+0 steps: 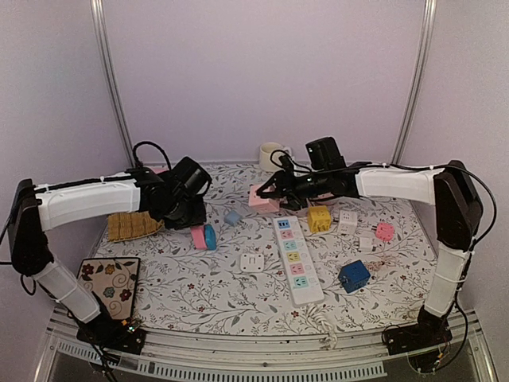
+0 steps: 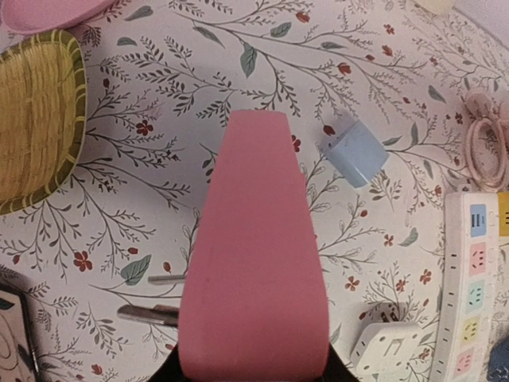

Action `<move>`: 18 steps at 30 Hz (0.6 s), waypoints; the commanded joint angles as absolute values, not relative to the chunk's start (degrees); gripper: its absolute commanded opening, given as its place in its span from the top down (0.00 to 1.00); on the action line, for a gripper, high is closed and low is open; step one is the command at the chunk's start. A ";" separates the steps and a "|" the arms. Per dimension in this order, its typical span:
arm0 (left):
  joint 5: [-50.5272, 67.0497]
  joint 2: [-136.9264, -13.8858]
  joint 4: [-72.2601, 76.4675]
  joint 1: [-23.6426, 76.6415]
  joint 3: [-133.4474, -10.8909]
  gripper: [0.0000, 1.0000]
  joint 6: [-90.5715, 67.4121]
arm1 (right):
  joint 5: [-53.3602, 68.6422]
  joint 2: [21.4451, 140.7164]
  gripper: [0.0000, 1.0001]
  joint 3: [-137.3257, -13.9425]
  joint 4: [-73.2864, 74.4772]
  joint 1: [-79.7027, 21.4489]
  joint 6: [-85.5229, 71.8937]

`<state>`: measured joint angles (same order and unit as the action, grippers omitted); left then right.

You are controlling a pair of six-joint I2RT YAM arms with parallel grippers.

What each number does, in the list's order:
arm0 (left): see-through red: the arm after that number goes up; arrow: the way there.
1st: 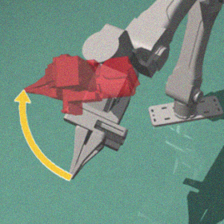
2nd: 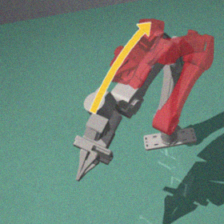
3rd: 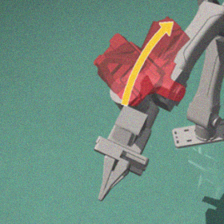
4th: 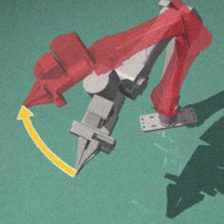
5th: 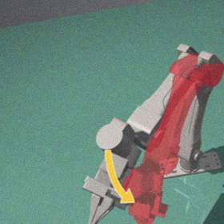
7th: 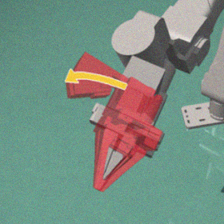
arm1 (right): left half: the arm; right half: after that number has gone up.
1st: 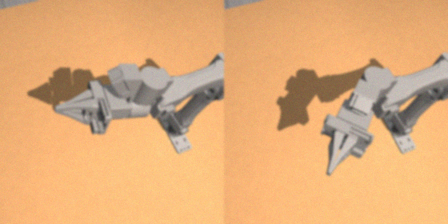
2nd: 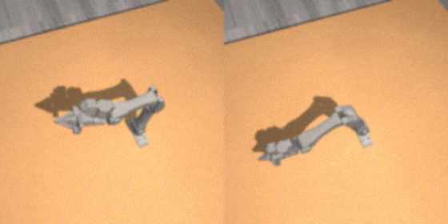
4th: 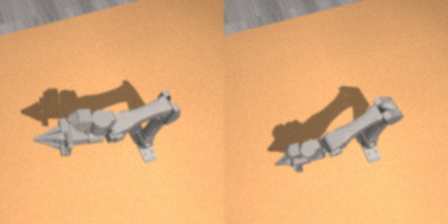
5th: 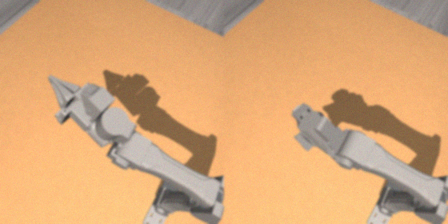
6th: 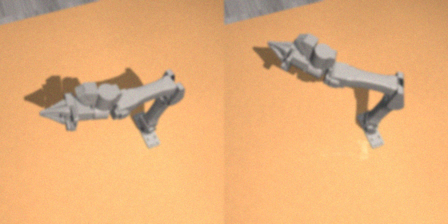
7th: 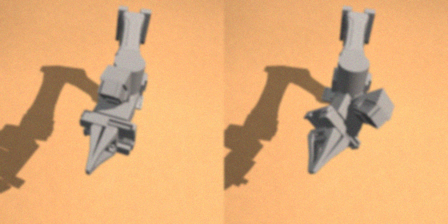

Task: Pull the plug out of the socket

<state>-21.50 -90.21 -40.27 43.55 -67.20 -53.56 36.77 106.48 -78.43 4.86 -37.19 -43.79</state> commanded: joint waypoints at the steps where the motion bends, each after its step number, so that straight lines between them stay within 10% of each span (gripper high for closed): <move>1: -22.24 -86.03 -36.59 43.87 -68.35 1.00 -52.49 | 36.07 112.14 0.90 -84.29 6.83 -38.69 -40.38; 14: -22.42 -80.57 -35.82 43.73 -67.47 1.00 -52.91 | 33.78 125.58 0.82 -92.85 11.82 -43.18 -36.98; 18: -22.23 -80.11 -35.68 43.76 -67.32 1.00 -52.84 | 33.13 126.92 0.65 -92.90 12.72 -43.66 -37.13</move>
<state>-21.50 -81.91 -38.33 43.55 -67.22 -53.15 33.80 125.64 -90.78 12.40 -43.16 -38.00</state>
